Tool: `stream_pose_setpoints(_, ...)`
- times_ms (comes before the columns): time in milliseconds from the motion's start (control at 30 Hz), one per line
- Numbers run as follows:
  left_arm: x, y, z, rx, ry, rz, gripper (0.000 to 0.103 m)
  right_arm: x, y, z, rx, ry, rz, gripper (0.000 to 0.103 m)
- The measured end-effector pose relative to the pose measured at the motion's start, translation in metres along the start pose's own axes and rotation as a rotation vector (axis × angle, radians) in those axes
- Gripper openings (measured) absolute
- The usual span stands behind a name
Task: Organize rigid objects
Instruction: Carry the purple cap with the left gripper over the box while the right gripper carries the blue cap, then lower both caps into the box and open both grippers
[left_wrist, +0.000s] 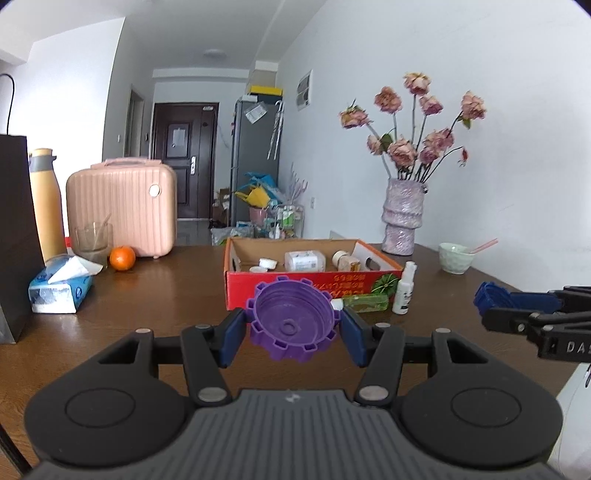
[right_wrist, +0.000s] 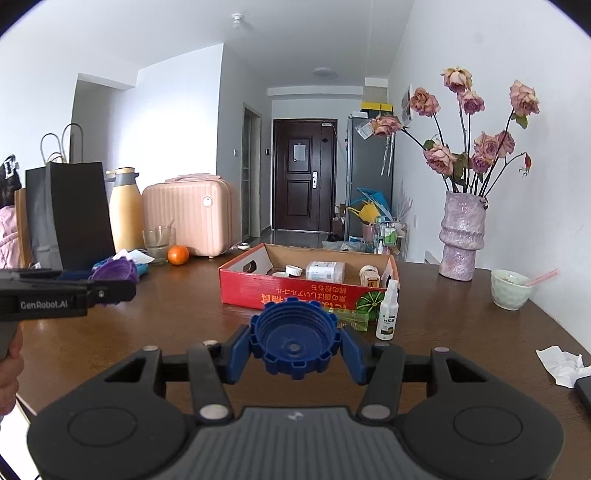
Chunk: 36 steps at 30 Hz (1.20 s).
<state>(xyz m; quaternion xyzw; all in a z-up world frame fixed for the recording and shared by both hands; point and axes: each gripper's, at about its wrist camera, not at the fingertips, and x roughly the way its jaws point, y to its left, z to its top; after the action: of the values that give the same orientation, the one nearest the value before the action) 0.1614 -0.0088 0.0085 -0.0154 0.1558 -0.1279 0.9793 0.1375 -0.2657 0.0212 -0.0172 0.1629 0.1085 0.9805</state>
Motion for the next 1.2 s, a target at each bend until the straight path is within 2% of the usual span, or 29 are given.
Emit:
stream_pose_setpoints(200, 0.029, 0.023, 0.018, -0.046, -0.001, -0.024, 0.056, 0.028, -0.013, 0.02, 0.01, -0.02, 0.017, 0.052)
stream_pose_setpoints(300, 0.048, 0.034, 0.035, -0.061, -0.035, -0.003, 0.056, 0.051, -0.019, 0.032, 0.01, -0.022, 0.045, 0.052)
stream_pose_setpoints(400, 0.073, 0.041, 0.053, -0.046, -0.059, 0.046, 0.056, 0.073, -0.022, 0.045, -0.013, -0.033, 0.048, 0.052)
stream_pose_setpoints(533, 0.112, 0.049, 0.08, -0.031, -0.07, 0.058, 0.056, 0.104, -0.036, 0.07, -0.002, -0.062, 0.071, 0.052)
stream_pose_setpoints(633, 0.147, 0.053, 0.098, -0.001, -0.064, 0.056, 0.056, 0.138, -0.055, 0.093, 0.04, -0.039, 0.083, 0.052)
stream_pose_setpoints(733, 0.192, 0.067, 0.117, -0.064, -0.009, 0.008, 0.056, 0.182, -0.076, 0.119, 0.086, 0.018, 0.09, 0.052)
stream_pose_setpoints(933, 0.303, 0.087, 0.135, -0.103, 0.193, -0.033, 0.056, 0.285, -0.114, 0.146, 0.144, 0.198, 0.07, 0.052)
stream_pose_setpoints(1067, 0.371, 0.086, 0.126, -0.011, 0.335, 0.017, 0.056, 0.363, -0.133, 0.145, 0.187, 0.385, 0.033, 0.052)
stream_pose_setpoints(1200, 0.413, 0.084, 0.111, 0.039, 0.494, 0.011, 0.057, 0.423, -0.133, 0.135, 0.217, 0.566, 0.013, 0.052)
